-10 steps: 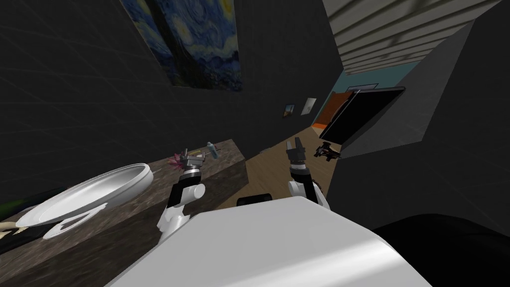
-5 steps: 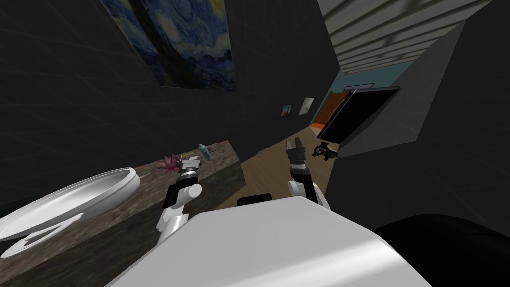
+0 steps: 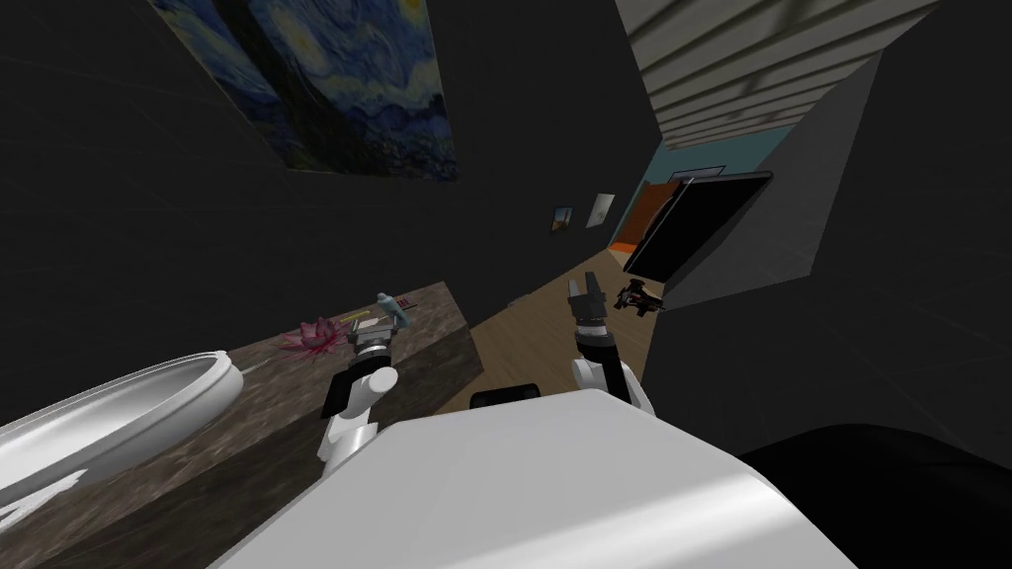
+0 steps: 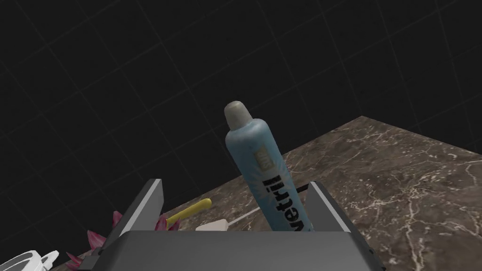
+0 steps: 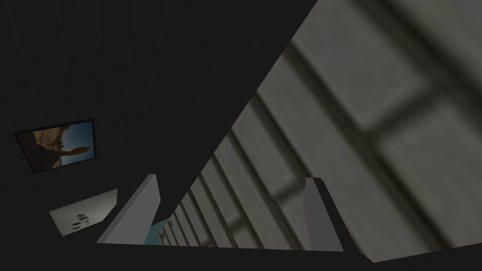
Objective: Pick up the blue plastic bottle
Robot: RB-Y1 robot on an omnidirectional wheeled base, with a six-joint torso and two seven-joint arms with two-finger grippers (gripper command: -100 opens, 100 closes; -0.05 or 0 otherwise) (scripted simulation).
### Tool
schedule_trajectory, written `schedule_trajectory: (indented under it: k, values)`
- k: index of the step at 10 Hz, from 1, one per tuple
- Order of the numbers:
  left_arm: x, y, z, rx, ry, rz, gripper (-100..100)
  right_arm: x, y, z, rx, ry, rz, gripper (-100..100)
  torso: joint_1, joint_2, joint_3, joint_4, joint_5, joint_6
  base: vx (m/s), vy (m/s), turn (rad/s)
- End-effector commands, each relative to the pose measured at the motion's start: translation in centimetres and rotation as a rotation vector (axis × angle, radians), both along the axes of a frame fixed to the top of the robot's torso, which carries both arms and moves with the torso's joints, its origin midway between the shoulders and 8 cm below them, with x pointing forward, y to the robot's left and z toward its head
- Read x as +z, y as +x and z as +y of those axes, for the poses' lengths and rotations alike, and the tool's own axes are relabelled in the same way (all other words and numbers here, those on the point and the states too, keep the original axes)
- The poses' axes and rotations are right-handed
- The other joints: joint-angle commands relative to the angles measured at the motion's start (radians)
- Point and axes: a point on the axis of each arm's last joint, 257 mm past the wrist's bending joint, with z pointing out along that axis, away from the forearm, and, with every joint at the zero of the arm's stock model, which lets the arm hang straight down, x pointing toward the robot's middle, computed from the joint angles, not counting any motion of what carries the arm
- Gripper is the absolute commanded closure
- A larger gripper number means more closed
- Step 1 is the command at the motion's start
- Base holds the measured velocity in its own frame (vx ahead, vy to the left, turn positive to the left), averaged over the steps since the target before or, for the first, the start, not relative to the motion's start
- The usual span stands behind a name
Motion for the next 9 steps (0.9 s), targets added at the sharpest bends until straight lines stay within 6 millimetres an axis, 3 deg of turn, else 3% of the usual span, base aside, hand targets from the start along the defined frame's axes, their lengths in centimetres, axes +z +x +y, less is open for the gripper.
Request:
schedule_trajectory:
  k: [1,7,9]
  values:
    - [-1.5,-0.6,1.1,0.019,-0.085,-0.008,-100,0.0,0.0,0.0,0.0,0.0,0.0,0,0.0,0.0,0.0,0.0,0.0,0.0,0.074,0.003,-0.099]
    - [-6.5,-2.9,2.2,0.092,-0.343,-0.047,-100,0.0,0.0,0.0,0.0,0.0,0.0,0,0.005,-0.002,-0.001,0.0,0.001,0.0,0.088,0.058,-0.097]
    - [-6.5,-2.7,2.3,0.092,-0.342,-0.048,-100,0.0,0.0,0.0,0.0,0.0,0.0,0,0.012,-0.005,-0.003,-0.001,0.002,0.0,0.112,0.132,-0.051]
